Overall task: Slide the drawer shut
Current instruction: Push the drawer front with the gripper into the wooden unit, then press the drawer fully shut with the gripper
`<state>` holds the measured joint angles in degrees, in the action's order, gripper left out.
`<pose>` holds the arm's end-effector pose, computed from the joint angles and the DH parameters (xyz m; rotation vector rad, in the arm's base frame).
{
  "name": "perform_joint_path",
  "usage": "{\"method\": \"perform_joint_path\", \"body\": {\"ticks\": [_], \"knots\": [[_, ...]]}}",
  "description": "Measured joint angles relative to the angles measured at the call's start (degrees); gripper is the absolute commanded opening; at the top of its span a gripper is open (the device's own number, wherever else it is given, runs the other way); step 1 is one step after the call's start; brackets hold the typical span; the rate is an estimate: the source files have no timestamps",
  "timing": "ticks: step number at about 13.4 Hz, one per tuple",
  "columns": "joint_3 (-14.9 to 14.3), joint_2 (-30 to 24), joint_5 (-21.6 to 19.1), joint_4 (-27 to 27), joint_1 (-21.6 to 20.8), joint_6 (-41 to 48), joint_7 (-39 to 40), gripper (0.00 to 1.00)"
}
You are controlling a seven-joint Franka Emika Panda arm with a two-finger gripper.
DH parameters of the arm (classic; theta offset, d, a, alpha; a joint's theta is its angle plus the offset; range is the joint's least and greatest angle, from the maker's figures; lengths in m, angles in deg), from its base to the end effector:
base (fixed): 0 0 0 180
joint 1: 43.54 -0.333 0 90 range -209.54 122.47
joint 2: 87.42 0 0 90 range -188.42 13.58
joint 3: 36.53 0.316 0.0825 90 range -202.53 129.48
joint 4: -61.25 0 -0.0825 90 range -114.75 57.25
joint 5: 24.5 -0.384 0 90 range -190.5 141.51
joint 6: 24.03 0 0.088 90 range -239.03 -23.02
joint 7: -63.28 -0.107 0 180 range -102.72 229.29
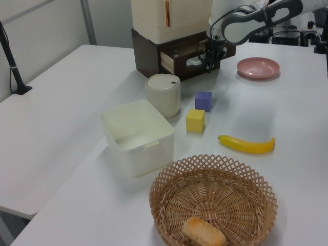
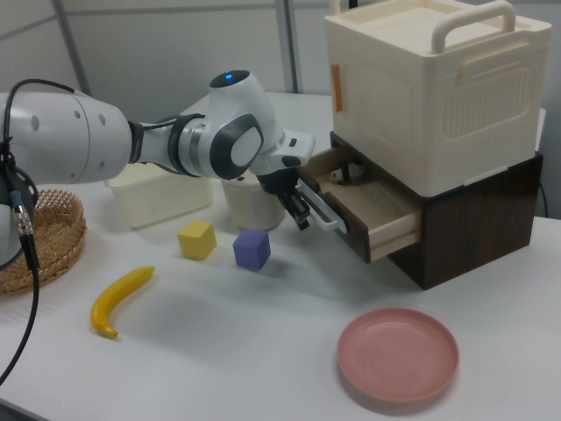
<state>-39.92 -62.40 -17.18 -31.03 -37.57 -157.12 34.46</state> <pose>0.6925 -0.1108 0.4033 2.9009 -0.8703 0.4473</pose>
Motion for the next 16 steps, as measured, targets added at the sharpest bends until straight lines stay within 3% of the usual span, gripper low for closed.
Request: {"method": "perform_joint_path", "body": {"ticks": [10,16], "knots": [[0.00,2.49,3.64,0.12,1.89,-12.00,-0.02,0.00],[-1.33,7.69,4.51,6.37,2.25,-14.43,-0.02,0.00]]}}
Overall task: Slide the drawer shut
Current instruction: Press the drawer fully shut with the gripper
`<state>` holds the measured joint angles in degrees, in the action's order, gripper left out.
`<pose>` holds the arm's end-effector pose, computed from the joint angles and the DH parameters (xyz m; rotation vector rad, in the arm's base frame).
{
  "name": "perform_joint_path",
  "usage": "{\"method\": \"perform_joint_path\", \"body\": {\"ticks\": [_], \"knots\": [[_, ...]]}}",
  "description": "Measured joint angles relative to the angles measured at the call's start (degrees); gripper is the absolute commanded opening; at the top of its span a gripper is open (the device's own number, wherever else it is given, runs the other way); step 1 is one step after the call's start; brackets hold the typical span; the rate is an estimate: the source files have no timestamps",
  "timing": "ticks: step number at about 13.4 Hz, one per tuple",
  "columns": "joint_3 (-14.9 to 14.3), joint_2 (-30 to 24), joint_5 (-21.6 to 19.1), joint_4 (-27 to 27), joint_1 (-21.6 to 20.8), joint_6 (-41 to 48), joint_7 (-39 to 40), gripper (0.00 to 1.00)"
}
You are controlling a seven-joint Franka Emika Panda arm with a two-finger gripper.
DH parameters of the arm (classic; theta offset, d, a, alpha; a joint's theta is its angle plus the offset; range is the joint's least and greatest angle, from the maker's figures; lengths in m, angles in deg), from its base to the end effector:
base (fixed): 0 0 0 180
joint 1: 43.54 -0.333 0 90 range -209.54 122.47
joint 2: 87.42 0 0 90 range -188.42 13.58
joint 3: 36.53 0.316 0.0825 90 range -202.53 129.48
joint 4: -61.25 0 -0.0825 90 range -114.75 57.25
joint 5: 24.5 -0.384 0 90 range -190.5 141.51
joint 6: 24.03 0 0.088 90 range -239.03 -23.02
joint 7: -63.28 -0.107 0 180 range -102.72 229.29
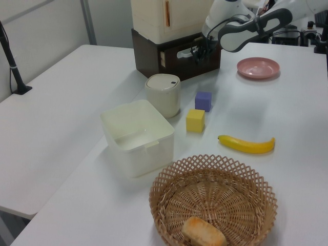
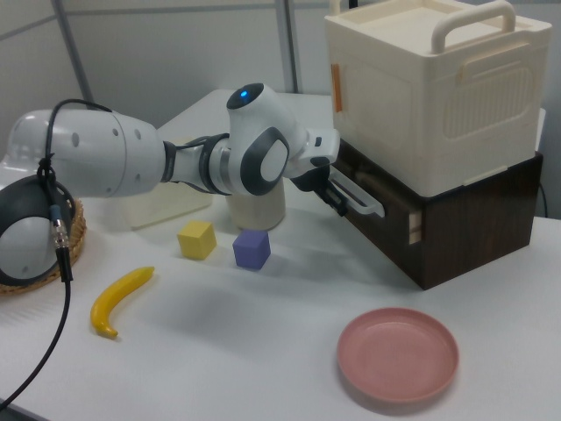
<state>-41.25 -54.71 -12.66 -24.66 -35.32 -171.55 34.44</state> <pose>0.7297 -0.1515 0.3923 2.8052 -0.8045 0.7832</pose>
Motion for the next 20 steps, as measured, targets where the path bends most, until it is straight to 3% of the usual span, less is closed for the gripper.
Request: {"method": "perform_joint_path", "body": {"ticks": [8,20], "knots": [[-0.67,2.99,0.73,1.32,0.52,-7.48,0.00,0.00],[-1.34,3.51,0.75,1.41,0.55,-9.93,0.00,0.01]]}}
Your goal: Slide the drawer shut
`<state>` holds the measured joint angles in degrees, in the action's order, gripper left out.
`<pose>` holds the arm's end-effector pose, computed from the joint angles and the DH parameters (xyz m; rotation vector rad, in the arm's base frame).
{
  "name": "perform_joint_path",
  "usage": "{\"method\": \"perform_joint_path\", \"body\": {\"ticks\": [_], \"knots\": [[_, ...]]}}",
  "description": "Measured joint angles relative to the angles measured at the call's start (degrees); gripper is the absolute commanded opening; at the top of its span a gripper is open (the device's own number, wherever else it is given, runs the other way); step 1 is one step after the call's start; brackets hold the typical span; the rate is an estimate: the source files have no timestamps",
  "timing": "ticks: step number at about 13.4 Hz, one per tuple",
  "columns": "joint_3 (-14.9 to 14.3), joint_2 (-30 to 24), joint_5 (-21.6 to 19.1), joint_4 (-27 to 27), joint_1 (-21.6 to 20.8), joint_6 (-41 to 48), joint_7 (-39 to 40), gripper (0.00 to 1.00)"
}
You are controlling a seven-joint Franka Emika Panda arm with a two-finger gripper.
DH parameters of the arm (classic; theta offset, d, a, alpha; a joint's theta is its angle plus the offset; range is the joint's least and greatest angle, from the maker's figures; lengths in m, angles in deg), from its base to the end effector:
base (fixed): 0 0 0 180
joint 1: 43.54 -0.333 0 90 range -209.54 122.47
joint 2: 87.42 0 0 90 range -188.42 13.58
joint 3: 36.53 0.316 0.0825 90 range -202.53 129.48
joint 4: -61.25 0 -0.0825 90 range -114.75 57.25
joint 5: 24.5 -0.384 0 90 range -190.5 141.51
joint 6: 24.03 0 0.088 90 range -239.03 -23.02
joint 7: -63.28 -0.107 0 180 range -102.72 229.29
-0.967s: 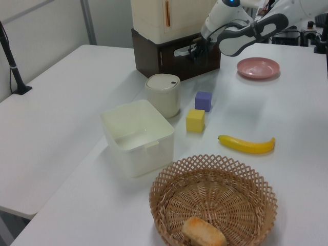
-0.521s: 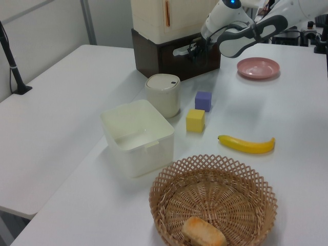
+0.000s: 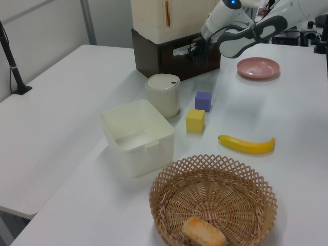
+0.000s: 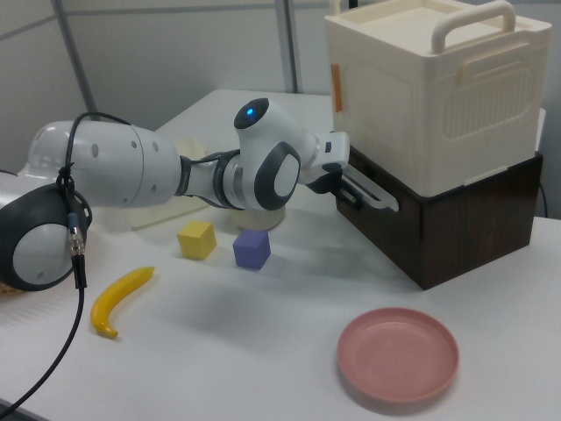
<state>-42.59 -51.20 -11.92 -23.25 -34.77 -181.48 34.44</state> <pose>0.7407 -0.1679 0.3814 2.7553 -0.7711 0.9762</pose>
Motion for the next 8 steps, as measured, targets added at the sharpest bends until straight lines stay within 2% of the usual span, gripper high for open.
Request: {"method": "perform_joint_path", "body": {"ticks": [8], "knots": [[-0.12,0.05,0.00,0.12,0.20,-1.15,-2.14,0.01]]}}
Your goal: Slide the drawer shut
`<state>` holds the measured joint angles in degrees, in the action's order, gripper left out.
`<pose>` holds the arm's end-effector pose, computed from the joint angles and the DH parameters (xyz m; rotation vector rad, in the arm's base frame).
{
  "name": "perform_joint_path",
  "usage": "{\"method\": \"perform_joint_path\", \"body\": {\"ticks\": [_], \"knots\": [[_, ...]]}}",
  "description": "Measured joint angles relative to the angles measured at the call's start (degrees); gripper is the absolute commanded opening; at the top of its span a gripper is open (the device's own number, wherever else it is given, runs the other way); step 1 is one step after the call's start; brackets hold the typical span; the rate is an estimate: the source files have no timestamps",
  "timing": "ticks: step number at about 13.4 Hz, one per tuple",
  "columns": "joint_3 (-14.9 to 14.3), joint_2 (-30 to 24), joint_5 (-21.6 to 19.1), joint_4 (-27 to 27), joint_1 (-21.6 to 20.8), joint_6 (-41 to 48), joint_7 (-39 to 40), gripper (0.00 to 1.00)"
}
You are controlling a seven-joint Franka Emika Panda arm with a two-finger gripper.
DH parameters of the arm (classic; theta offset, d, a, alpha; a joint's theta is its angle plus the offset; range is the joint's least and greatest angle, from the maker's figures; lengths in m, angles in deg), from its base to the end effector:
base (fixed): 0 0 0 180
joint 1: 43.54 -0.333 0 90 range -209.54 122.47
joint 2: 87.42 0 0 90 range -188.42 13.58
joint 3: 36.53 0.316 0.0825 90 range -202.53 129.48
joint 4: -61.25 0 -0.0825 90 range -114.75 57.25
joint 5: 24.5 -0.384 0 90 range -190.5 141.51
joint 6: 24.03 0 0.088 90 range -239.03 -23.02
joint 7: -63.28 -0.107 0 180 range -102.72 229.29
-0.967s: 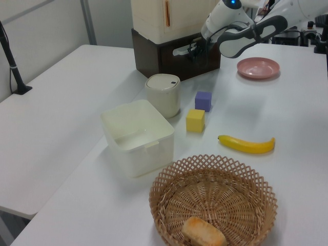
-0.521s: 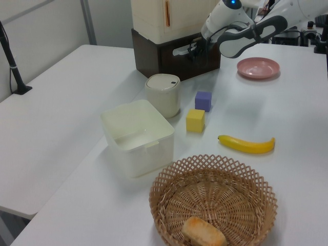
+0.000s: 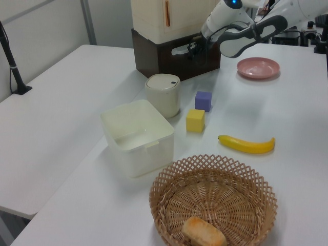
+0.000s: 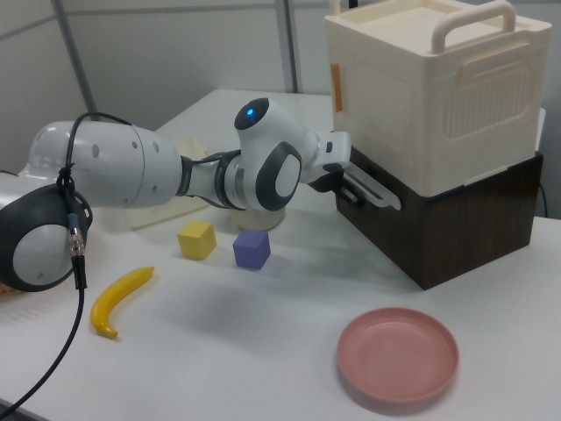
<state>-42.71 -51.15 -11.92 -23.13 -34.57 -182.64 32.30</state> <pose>0.7410 -0.1712 0.3845 2.7414 -0.8256 1.0132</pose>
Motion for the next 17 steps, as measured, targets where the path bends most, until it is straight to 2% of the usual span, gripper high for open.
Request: {"method": "perform_joint_path", "body": {"ticks": [11,14,17], "knots": [[0.52,-1.58,1.74,-0.48,-1.44,0.19,0.46,0.00],[1.47,-4.30,1.77,-0.69,-3.38,6.14,0.70,0.00],[4.06,-9.52,1.77,-2.75,-4.77,14.35,1.53,0.00]]}}
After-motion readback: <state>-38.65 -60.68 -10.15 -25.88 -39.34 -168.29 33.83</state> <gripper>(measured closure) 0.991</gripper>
